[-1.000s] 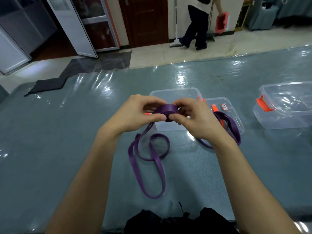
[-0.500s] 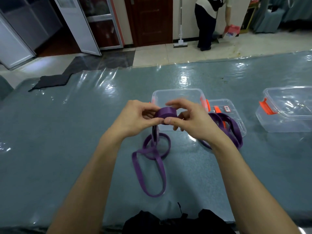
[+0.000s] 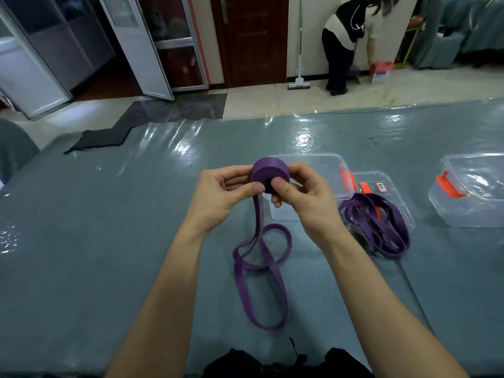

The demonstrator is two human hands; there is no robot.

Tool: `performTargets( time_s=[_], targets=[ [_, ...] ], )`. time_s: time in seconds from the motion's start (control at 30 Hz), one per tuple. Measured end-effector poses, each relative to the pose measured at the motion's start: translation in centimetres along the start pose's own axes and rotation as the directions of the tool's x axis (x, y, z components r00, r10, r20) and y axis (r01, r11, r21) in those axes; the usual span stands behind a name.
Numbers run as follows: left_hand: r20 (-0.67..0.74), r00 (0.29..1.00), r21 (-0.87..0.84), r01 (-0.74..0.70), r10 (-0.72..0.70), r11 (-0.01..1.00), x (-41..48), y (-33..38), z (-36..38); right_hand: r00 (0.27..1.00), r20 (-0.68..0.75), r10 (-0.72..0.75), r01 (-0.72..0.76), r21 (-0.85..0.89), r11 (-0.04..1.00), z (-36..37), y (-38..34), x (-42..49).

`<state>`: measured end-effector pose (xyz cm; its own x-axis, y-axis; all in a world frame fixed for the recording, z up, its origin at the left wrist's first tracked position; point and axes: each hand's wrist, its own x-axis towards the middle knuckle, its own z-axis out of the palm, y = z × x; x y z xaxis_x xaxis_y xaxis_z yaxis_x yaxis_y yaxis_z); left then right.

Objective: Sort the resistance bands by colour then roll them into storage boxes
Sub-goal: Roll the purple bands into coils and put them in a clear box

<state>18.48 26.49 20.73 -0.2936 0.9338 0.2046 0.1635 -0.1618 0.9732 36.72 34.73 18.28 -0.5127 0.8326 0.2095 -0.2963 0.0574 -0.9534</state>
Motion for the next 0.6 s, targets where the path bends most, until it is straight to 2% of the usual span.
performTargets(
  time_s=[0.07,0.17,0.27,0.3,0.33,0.4,0.43,0.47,0.53,0.6],
  targets=[
    [0.028,1.0,0.095,-0.002,-0.001,0.995,0.0,0.0,-1.2,0.995,0.046,0.092,-0.088,-0.068,0.994,0.0,0.2,-0.4],
    [0.186,0.981,0.335,-0.003,-0.062,0.942,0.0,0.8,-2.6,0.981,0.138,0.137,-0.062,-0.445,0.893,-1.0,-0.7,-0.6],
    [0.377,0.921,0.645,-0.188,-0.095,0.741,1.1,2.0,-2.9,0.977,0.184,0.104,0.055,-0.697,0.715,-0.8,-1.3,-0.9],
    [0.41,0.906,0.692,-0.234,-0.105,0.682,1.6,2.4,-2.8,0.976,0.204,0.082,0.102,-0.75,0.654,-0.7,-1.4,-1.0],
    [0.42,0.901,0.703,-0.248,-0.108,0.666,1.9,2.6,-2.6,0.975,0.217,0.048,0.146,-0.79,0.596,-0.6,-1.4,-1.1],
    [0.395,0.915,0.641,-0.211,-0.082,0.738,2.1,2.6,-2.0,0.974,0.224,-0.041,0.212,-0.821,0.531,-0.9,-1.5,-1.2],
    [0.354,0.934,0.582,-0.174,-0.054,0.795,1.9,2.3,-1.6,0.973,0.211,-0.095,0.228,-0.813,0.535,-1.2,-1.4,-1.2],
    [0.293,0.956,0.502,-0.128,-0.029,0.855,1.6,1.7,-1.3,0.974,0.18,-0.14,0.228,-0.78,0.583,-1.6,-1.3,-1.3],
    [0.155,0.988,0.287,-0.022,-0.024,0.958,0.9,0.5,-0.5,0.987,0.072,-0.142,0.157,-0.612,0.775,-2.8,-1.2,-1.2],
    [0.06,0.997,0.108,0.041,-0.047,0.993,0.3,-0.5,0.9,0.993,0.001,-0.115,0.105,-0.42,0.901,-3.7,-1.5,-0.6]
  ],
)
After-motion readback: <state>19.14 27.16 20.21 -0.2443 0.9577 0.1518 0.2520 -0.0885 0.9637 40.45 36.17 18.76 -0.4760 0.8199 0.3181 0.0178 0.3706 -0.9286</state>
